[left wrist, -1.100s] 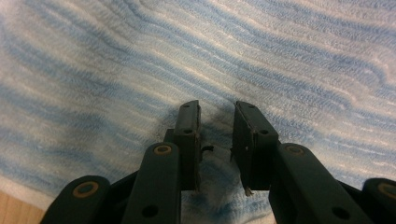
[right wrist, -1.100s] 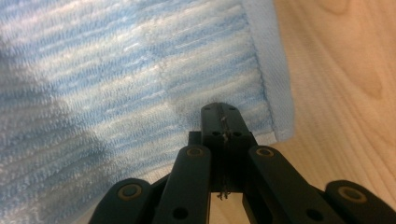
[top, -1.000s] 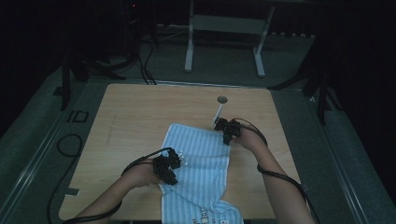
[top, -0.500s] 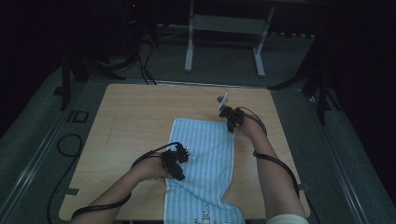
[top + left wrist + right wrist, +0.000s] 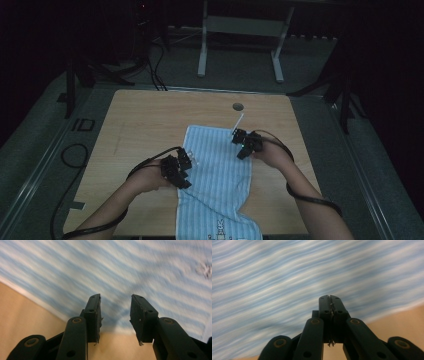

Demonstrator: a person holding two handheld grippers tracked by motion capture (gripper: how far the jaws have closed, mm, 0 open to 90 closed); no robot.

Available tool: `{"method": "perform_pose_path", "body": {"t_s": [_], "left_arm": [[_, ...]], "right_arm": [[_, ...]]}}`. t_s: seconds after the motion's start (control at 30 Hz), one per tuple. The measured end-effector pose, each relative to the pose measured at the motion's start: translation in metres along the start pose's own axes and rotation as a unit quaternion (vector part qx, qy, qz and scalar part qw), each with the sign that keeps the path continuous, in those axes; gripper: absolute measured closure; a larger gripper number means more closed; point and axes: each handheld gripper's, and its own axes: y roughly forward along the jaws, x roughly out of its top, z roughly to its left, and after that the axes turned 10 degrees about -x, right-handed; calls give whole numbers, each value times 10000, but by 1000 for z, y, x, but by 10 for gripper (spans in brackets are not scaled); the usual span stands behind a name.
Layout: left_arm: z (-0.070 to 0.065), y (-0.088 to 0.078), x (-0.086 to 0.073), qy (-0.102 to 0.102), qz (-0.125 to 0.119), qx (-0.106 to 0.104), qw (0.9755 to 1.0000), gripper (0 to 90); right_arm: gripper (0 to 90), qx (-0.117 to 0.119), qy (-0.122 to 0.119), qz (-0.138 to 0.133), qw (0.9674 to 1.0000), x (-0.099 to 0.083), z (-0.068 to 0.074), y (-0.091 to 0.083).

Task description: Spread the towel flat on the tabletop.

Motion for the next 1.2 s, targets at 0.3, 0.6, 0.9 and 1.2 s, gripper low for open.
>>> {"method": "perform_pose_path", "body": {"t_s": [0.3,0.6,0.9,1.2], "left_arm": [[-14,33,-16,16,299,-277,9992,593],[11,38,-4,-163,253,-309,9991,556],[29,37,9,-141,247,-263,9992,529],[60,33,22,-312,305,-86,9990,489]], "right_arm": [[890,344,-178,160,9991,-45,49,19],[896,40,27,381,9993,-30,16,33],[891,29,466,487,9977,-14,-30,44],[887,19,849,578,9947,-10,-57,49]]}}
